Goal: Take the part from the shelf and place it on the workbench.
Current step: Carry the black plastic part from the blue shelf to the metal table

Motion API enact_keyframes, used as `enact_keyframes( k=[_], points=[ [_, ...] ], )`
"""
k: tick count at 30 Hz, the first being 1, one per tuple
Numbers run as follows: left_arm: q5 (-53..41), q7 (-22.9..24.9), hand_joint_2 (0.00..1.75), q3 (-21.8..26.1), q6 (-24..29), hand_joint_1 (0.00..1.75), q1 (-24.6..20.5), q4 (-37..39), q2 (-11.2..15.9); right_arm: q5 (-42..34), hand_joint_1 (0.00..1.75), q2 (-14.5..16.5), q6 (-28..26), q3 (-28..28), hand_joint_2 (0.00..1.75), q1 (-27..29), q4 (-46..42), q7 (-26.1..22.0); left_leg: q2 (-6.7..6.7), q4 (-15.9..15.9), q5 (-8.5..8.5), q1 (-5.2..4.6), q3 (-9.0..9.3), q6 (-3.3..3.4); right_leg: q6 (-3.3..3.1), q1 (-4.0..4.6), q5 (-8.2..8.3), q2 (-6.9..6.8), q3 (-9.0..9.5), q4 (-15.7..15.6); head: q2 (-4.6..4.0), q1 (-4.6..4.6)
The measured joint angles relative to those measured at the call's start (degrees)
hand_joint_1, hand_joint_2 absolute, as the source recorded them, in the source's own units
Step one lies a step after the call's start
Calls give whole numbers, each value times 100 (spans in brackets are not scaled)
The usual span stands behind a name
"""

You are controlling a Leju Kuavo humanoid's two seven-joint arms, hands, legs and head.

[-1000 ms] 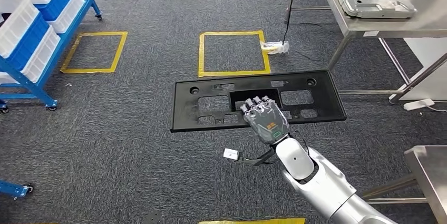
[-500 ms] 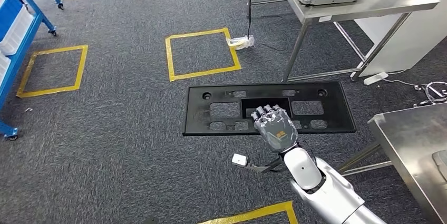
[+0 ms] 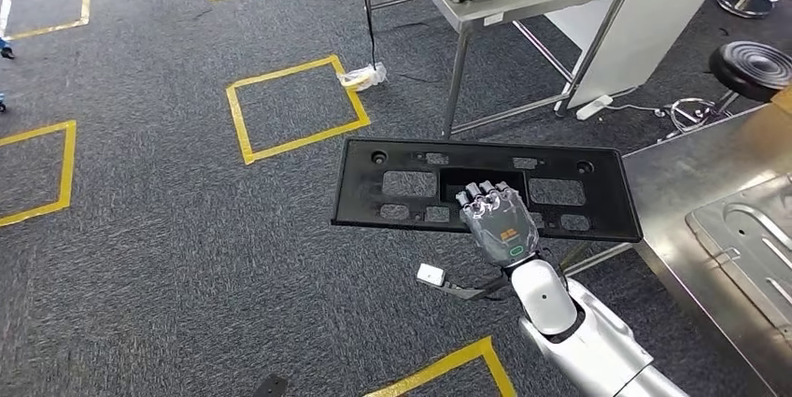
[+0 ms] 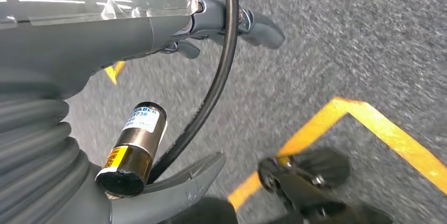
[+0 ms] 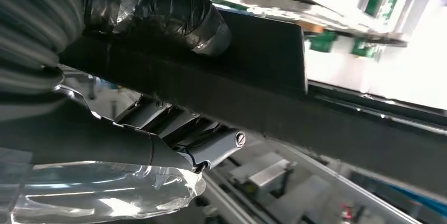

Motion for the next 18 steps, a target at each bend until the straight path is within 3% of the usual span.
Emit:
enact_keyframes(
  k=[2, 4, 6, 8, 9, 10, 12, 14, 15, 17, 18],
  points=[
    [-10, 25, 175, 0, 0, 0, 17, -1, 5, 0, 175, -76, 2, -25, 175, 46, -28, 41, 131, -62, 47, -9, 24, 64, 81, -25, 28, 60, -26, -24, 0, 1],
    [-19, 19, 175, 0, 1, 0, 25, -3, 7, 0, 175, -151, 3, -39, 175, 64, -52, 90, 279, -162, 110, 4, 57, 149, 118, 3, -118, -223, -124, 166, 0, 21],
    [-22, 9, 175, 0, 1, 0, 34, -4, 7, 0, 175, -181, 5, -42, 175, 53, -65, 122, 426, -202, 134, -3, 66, 188, 128, 20, -474, -592, -410, 791, 0, 41],
    [-23, 8, 175, 0, 0, 0, 45, -4, 10, 0, 175, -193, 13, -42, 175, 68, -66, 133, 585, -194, 125, -14, 57, 189, 150, 4, -711, -693, -698, 1429, 0, 43],
    [-24, 4, 175, 0, 0, 0, 45, -4, 12, 0, 175, -201, 21, -42, 175, 79, -66, 135, 665, -190, 117, -15, 56, 187, 159, -3, -684, -711, -717, 1494, 0, 42],
    [-27, -4, 175, 0, 0, 0, 40, -4, 11, 0, 175, -211, 31, -42, 175, 84, -66, 137, 742, -185, 106, -14, 60, 181, 164, -7, -556, -741, -613, 1323, 0, 43],
    [-42, -21, 175, -2, 0, 0, 21, -4, 6, 0, 175, -228, 49, -46, 175, 71, -69, 136, 881, -165, 70, -21, 76, 153, 147, 17, -230, -939, -178, 542, 0, 43],
    [-58, -27, 175, -4, 0, 0, -6, -4, 1, 0, 175, -237, 64, -67, 175, 61, -80, 124, 990, -137, 29, -50, 90, 104, 94, 68, -87, -1103, 100, 4, 0, 40],
    [-64, -26, 175, -5, -2, 0, -20, -4, 1, 0, 175, -246, 71, -79, 175, 65, -84, 117, 1040, -133, 15, -64, 100, 77, 66, 93, -98, -1109, 119, -58, 0, 39],
    [-76, -23, 175, -8, -11, 0, -46, -5, -3, 1, 175, -274, 78, -92, 175, 89, -90, 100, 1118, -131, -16, -66, 122, 19, 10, 87, -75, -972, 111, -73, 0, 37],
    [-82, -23, 175, -9, -15, 0, -54, -5, -4, 1, 175, -287, 79, -93, 175, 101, -93, 95, 1048, -89, -65, -55, 116, -15, -20, 72, -65, -910, 117, -87, 0, 37]
  ],
)
